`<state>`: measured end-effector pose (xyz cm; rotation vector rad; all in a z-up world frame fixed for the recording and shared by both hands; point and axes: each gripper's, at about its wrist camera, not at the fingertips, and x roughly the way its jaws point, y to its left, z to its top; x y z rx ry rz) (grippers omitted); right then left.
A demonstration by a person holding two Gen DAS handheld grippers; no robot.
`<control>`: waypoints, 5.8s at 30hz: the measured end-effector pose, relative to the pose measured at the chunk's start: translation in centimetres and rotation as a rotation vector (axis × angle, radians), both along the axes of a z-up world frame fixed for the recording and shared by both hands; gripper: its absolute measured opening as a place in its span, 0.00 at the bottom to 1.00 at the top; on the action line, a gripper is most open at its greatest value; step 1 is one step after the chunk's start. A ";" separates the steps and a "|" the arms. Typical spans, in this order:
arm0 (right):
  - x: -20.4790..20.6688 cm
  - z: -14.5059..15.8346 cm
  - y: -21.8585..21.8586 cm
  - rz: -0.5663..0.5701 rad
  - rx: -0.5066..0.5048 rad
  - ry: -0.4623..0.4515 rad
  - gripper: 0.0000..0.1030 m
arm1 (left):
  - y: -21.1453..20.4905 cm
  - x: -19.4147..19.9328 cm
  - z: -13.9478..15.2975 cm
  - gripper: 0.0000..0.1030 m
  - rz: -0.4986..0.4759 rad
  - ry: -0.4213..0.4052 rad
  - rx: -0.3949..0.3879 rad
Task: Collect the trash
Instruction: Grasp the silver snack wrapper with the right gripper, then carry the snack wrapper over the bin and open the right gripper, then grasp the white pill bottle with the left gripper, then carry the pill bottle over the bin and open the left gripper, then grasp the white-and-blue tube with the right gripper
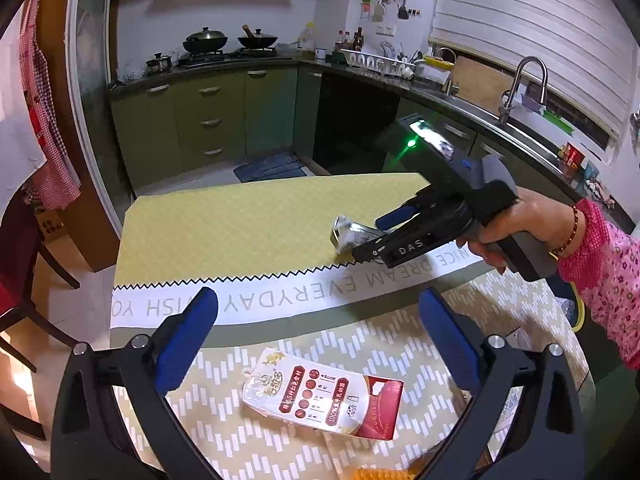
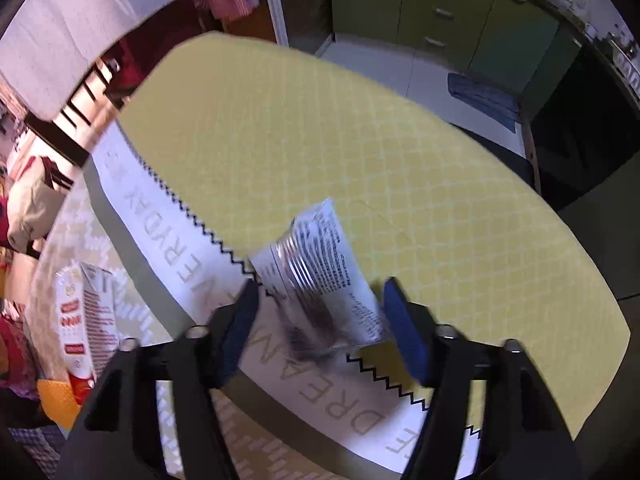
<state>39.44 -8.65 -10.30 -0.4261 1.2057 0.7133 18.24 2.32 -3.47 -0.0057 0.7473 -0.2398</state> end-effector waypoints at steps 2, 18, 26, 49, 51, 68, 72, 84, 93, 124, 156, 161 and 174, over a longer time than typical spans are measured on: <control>-0.1 -0.1 -0.3 -0.013 -0.004 0.006 0.39 | -0.1 0.0 0.0 0.93 -0.003 -0.001 0.001; -7.8 5.6 -13.8 -0.265 0.289 0.051 0.17 | -1.7 -0.7 -0.2 0.93 -0.057 0.000 0.013; -16.0 9.2 -29.8 -0.585 0.270 -0.071 0.18 | -2.7 -2.5 1.2 0.93 -0.082 -0.015 0.010; -19.0 -0.3 -48.1 -1.043 0.106 -0.045 0.57 | -7.5 -8.1 1.9 0.93 -0.153 0.056 0.078; -19.8 0.3 -47.6 -1.022 0.125 -0.057 0.60 | -7.7 -8.2 1.8 0.93 -0.162 0.070 0.072; -21.5 2.1 -42.7 -0.898 0.157 -0.085 0.62 | -14.2 -4.5 -3.8 0.92 -0.274 0.384 0.044; -22.0 2.5 -41.8 -0.869 0.158 -0.093 0.62 | -15.5 -3.3 -5.2 0.92 -0.261 0.444 0.076; -22.3 2.3 -40.3 -0.820 0.174 -0.101 0.63 | -16.8 -2.0 -8.0 0.68 -0.235 0.567 0.091; -22.4 1.9 -40.2 -0.818 0.179 -0.096 0.63 | -17.5 -1.8 -9.3 0.55 -0.245 0.605 0.108; -24.5 3.0 -41.3 -0.846 0.190 -0.137 0.63 | -23.9 -2.5 -3.2 0.44 -0.447 0.457 0.125; -36.3 2.1 -54.3 -1.137 0.258 -0.181 0.63 | -46.0 0.7 -3.1 0.67 -0.650 0.411 0.010; -35.5 1.7 -52.2 -1.101 0.253 -0.162 0.63 | -38.8 -1.3 1.0 0.77 -0.591 0.312 -0.062; -31.7 4.6 -35.1 -0.724 0.267 -0.176 0.63 | -18.1 -5.7 3.0 0.90 -0.239 0.146 -0.131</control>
